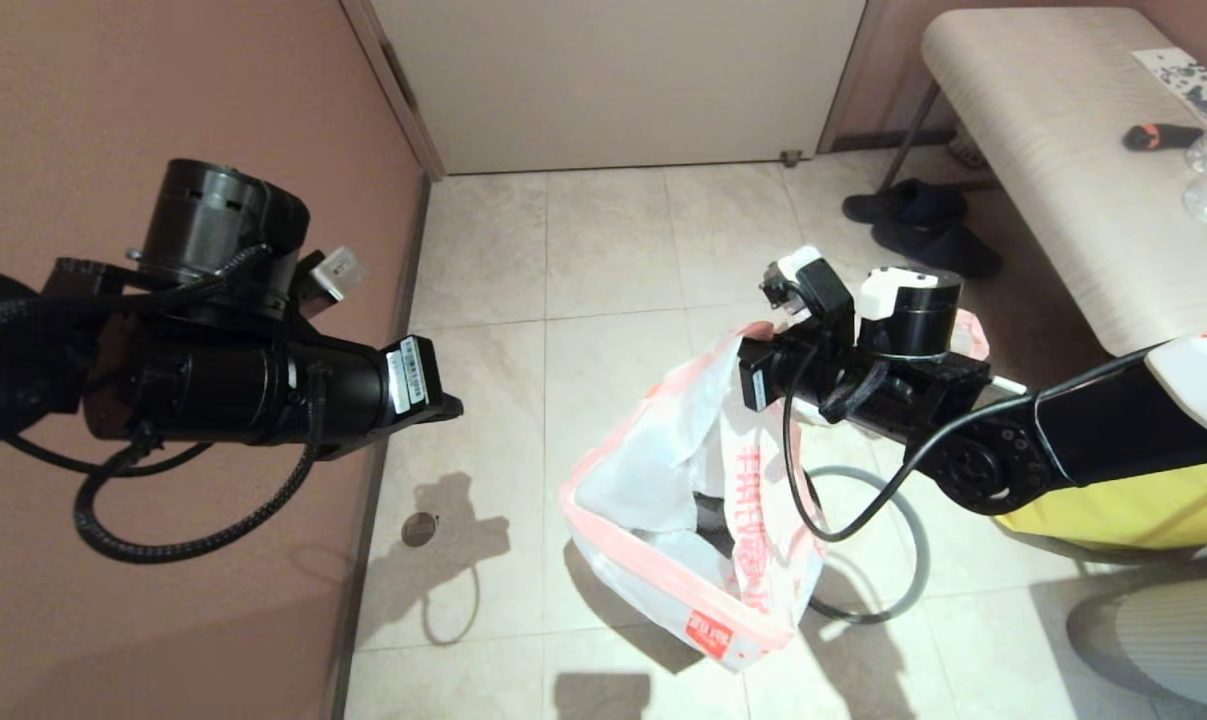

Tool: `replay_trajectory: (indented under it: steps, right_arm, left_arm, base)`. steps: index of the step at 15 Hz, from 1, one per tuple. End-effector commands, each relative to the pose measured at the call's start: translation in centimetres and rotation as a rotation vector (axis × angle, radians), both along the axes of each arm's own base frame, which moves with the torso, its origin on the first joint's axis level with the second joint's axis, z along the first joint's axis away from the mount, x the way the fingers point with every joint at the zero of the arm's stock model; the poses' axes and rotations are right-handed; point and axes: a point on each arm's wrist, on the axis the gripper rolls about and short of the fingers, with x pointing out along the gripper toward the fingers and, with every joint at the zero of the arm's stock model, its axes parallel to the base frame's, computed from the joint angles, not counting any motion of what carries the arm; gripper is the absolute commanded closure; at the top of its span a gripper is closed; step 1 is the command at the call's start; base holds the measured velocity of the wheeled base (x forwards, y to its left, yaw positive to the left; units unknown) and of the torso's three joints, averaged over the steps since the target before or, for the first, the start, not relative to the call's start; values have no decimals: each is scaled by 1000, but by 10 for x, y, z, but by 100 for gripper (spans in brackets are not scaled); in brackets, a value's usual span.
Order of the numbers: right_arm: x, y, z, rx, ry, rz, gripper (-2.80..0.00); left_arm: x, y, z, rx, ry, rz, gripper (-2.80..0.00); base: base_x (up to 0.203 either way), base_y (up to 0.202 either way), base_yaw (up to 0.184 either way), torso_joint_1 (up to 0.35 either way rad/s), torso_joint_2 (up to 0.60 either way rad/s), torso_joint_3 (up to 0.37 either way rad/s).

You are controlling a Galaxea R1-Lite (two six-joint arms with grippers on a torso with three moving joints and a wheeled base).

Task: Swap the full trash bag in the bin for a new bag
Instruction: Put the new garbage bag on the trash can

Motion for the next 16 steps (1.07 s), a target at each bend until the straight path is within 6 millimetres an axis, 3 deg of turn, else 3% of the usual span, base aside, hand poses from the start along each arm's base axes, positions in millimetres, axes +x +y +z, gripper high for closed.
replay_trajectory:
  steps: [1, 5, 8, 10, 13, 16]
  right_arm:
    - [4, 4, -8, -9, 7, 4, 0]
    - [28, 14, -33, 26, 41, -6, 0]
    - [52, 22, -42, 178, 109, -47, 0]
    - [73, 13, -50, 200, 116, -125, 0]
    - [83, -8, -40, 202, 80, -230, 0]
    - [69, -30, -11, 178, 46, -271, 0]
  left_arm:
    - [-1, 0, 0, 1, 1, 1, 0]
    - [-1, -5, 1, 5, -7, -6, 0]
    - [-2, -9, 3, 18, -21, 5, 0]
    - [-4, -8, 4, 18, -26, 8, 0]
    - [-3, -8, 4, 19, -25, 9, 0]
    - [-3, -9, 5, 20, -27, 9, 0]
  base:
    - [0, 0, 0, 0, 0, 0]
    - [0, 0, 0, 0, 0, 0]
    - [0, 0, 0, 0, 0, 0]
    - [0, 0, 0, 0, 0, 0]
    - [0, 0, 0, 0, 0, 0]
    - [0, 0, 0, 0, 0, 0]
